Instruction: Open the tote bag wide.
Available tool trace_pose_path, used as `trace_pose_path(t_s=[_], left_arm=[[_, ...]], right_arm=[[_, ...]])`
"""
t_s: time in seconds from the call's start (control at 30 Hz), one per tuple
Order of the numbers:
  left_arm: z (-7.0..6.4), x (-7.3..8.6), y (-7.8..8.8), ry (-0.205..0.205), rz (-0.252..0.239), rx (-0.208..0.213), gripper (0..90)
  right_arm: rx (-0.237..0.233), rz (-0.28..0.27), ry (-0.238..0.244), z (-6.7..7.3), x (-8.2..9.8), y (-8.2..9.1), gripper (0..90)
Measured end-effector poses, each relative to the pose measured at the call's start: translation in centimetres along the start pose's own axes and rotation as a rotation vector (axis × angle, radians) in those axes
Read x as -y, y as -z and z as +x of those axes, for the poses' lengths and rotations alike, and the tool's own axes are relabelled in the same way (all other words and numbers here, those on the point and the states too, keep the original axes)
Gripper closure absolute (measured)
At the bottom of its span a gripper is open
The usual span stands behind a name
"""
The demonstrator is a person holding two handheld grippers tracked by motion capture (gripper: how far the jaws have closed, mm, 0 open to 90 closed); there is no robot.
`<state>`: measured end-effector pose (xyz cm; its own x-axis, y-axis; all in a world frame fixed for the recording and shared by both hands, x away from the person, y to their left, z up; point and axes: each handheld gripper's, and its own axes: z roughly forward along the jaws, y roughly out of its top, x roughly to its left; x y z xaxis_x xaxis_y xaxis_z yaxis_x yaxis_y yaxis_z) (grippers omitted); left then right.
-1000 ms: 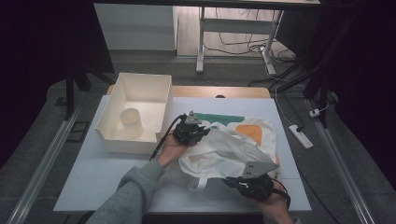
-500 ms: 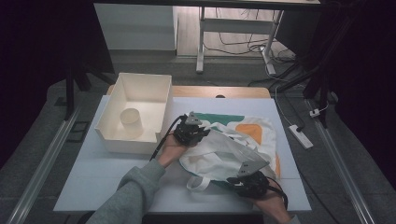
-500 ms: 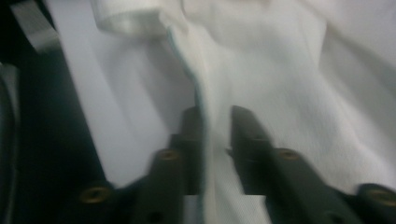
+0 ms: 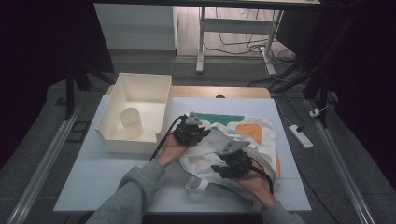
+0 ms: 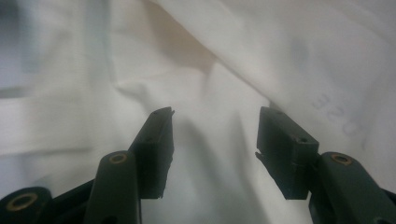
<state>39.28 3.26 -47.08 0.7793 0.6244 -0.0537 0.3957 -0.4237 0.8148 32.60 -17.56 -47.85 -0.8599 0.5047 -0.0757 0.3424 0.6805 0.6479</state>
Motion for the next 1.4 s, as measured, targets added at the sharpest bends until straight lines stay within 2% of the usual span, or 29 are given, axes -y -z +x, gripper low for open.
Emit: trace_pose_path(t_s=[0.07,0.13,0.27,0.33,0.37,0.4,0.47,0.5,0.53,0.63,0.93,1.13,1.17,1.2,1.23,1.27,1.4], left_arm=[[0.0,0.0,0.0,0.0,-0.001,-0.001,81.5],[0.0,0.1,0.0,0.0,-0.001,-0.002,81.5],[-0.2,0.2,0.0,-0.005,-0.007,-0.01,81.6],[-0.3,0.1,0.0,-0.008,-0.007,-0.016,81.6],[-0.4,0.1,0.0,-0.013,-0.009,-0.02,81.6],[-0.4,0.1,0.0,-0.013,-0.009,-0.02,81.6],[-0.5,0.1,0.0,-0.018,-0.01,-0.024,81.6],[-0.5,0.1,0.0,-0.018,-0.011,-0.025,81.6],[-0.5,0.1,0.1,-0.017,-0.012,-0.026,81.6],[-0.8,0.1,0.1,-0.036,-0.026,-0.068,81.9],[-1.5,-0.3,0.6,-0.051,-0.072,-0.101,82.2],[-1.7,-0.4,1.0,-0.051,-0.097,-0.113,82.2],[-1.6,-0.5,1.3,-0.044,-0.108,-0.116,82.2],[-1.6,-0.5,1.3,-0.044,-0.108,-0.116,82.2],[-1.5,-0.6,1.5,-0.039,-0.116,-0.118,82.2],[-1.5,-0.6,1.5,-0.039,-0.116,-0.118,82.2],[-1.4,-0.8,2.2,-0.034,-0.137,-0.126,82.2]], right_arm=[[0.01,0.039,-0.002,-0.4,-0.4,-1.1,47.7],[-0.001,0.059,-0.021,-0.8,-0.4,-1.9,50.5],[-0.032,0.083,-0.042,-1.0,-0.1,-2.6,62.0],[-0.035,0.088,-0.042,-0.8,0.0,-2.7,64.9],[-0.024,0.104,-0.032,-0.6,0.3,-3.0,71.5],[-0.024,0.104,-0.032,-0.6,0.3,-3.0,71.5],[-0.005,0.115,-0.008,-0.3,0.5,-3.1,82.1],[-0.005,0.115,-0.008,-0.3,0.5,-3.1,82.1],[0.002,0.098,0.011,-0.4,0.5,-2.8,85.9],[0.007,0.062,0.038,-0.2,0.4,-1.7,86.9],[-0.085,-0.058,0.04,1.0,1.0,2.2,87.4],[-0.141,-0.087,0.053,1.9,1.1,3.4,87.5],[-0.165,-0.092,0.056,2.4,1.0,3.6,87.5],[-0.165,-0.092,0.056,2.4,1.0,3.6,87.5],[-0.191,-0.099,0.058,2.9,1.0,3.7,87.6],[-0.191,-0.099,0.058,2.9,1.0,3.7,87.6],[-0.24,-0.094,0.082,4.0,0.8,3.8,87.6]])
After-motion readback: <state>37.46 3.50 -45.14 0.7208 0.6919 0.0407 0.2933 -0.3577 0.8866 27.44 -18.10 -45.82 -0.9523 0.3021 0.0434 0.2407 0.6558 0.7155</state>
